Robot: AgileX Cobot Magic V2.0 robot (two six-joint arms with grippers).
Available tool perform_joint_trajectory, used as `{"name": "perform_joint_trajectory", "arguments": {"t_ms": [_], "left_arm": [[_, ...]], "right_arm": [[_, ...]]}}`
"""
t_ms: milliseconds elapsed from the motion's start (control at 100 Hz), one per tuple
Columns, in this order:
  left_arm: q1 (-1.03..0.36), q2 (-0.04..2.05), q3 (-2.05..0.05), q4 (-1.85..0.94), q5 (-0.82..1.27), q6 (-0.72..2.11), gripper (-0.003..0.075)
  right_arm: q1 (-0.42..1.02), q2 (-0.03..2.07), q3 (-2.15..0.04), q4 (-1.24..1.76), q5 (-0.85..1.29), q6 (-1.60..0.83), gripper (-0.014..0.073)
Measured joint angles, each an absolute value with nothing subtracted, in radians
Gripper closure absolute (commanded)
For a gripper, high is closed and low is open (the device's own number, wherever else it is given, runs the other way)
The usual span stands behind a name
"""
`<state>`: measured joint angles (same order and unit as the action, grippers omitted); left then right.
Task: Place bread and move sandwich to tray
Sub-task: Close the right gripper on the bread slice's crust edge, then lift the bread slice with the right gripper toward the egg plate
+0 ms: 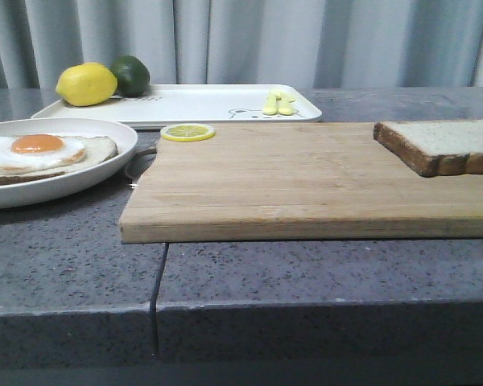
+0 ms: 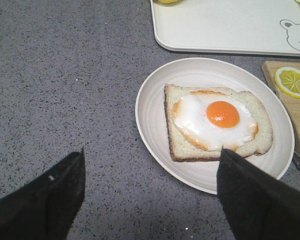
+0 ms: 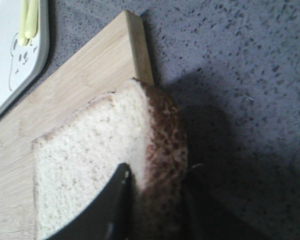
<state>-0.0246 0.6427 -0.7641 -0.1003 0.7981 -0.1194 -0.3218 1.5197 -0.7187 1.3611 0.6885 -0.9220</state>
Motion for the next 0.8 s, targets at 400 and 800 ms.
{"name": "perform_joint_trajectory", "arguments": {"t_ms": [400,800], "left_arm": [[-0.025,0.643,-0.764,-0.100,0.798,-0.119,0.0207],[-0.025,0.643,-0.764,-0.100,0.798,-0.119,0.0207]], "right_arm": [[-0.322,1.460,-0.709,1.344,0.681,-0.920,0.0701],[-0.268,1.245,-0.833,1.299,0.793,-0.811,0.0701]]}}
